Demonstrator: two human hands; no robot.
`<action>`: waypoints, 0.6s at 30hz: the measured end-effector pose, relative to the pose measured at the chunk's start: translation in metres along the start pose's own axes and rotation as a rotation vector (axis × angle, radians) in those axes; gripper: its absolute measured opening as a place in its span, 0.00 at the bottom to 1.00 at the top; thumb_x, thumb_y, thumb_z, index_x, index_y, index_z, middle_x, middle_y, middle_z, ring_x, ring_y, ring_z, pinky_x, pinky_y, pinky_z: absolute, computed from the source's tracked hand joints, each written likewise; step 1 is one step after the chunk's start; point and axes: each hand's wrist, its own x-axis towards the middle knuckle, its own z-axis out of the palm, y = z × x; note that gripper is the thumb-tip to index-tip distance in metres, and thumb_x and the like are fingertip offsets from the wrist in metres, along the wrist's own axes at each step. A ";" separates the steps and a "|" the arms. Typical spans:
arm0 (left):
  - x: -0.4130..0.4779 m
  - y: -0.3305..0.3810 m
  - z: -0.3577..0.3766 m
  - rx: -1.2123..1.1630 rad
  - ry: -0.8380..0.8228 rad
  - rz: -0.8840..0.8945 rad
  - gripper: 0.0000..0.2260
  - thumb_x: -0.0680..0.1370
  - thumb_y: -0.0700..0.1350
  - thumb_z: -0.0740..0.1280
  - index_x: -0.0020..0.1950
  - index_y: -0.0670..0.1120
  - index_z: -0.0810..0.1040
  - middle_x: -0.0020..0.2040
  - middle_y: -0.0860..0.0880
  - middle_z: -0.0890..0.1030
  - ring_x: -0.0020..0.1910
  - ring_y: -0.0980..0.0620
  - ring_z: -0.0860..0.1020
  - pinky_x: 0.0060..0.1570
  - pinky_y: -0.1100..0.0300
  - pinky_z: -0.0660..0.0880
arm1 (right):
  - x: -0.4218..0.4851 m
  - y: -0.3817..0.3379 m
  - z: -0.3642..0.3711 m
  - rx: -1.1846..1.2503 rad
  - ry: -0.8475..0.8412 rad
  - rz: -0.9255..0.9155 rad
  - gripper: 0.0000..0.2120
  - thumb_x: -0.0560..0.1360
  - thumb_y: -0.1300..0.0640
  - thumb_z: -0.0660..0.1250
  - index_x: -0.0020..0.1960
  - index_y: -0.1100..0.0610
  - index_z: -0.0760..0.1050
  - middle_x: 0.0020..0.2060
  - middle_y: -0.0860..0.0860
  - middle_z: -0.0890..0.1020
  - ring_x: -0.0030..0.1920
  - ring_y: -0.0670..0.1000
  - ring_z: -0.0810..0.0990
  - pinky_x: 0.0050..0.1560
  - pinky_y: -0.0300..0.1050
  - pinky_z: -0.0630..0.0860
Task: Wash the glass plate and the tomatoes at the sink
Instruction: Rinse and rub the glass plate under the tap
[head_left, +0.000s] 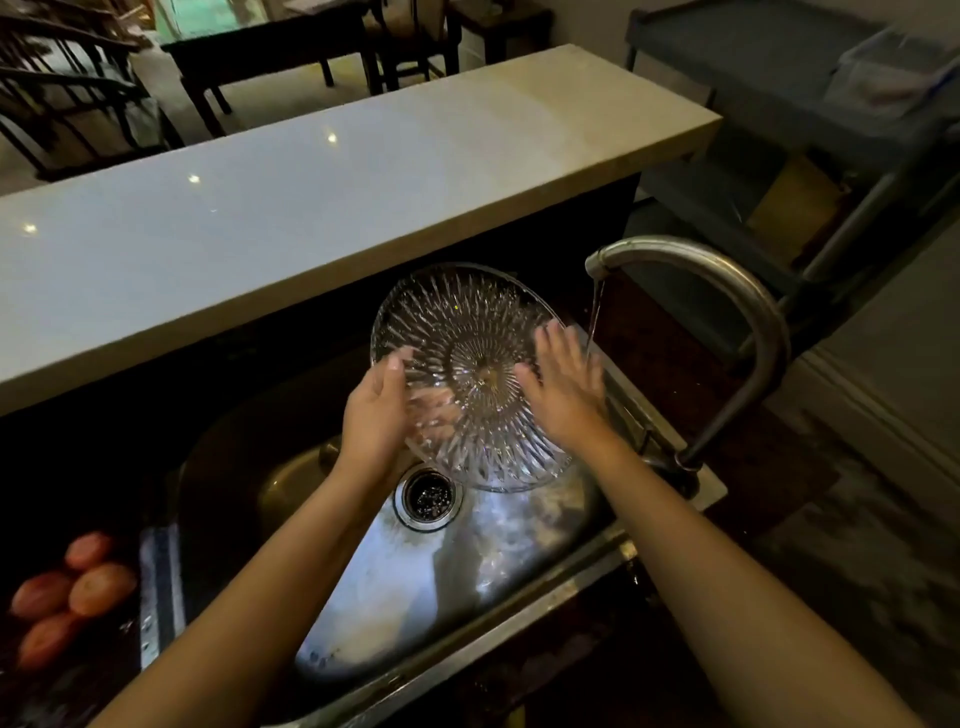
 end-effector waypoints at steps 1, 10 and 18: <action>-0.002 -0.003 -0.003 -0.013 -0.015 -0.029 0.10 0.81 0.50 0.56 0.54 0.50 0.76 0.38 0.42 0.84 0.34 0.44 0.84 0.31 0.54 0.81 | 0.005 0.006 -0.004 -0.006 0.034 0.083 0.31 0.79 0.40 0.44 0.76 0.51 0.38 0.76 0.49 0.38 0.76 0.53 0.38 0.75 0.57 0.39; 0.023 -0.033 0.003 -0.034 0.132 -0.163 0.18 0.78 0.45 0.63 0.67 0.44 0.67 0.53 0.36 0.80 0.45 0.39 0.80 0.49 0.42 0.78 | 0.003 0.016 -0.049 1.096 0.062 0.407 0.11 0.81 0.54 0.55 0.51 0.60 0.72 0.44 0.63 0.83 0.36 0.58 0.83 0.32 0.47 0.79; 0.037 -0.051 0.066 1.351 -0.152 0.380 0.30 0.78 0.63 0.43 0.76 0.50 0.45 0.78 0.48 0.44 0.76 0.42 0.41 0.72 0.42 0.37 | -0.005 0.015 -0.060 0.935 0.315 0.535 0.12 0.81 0.52 0.52 0.50 0.57 0.71 0.46 0.58 0.82 0.39 0.55 0.84 0.40 0.49 0.82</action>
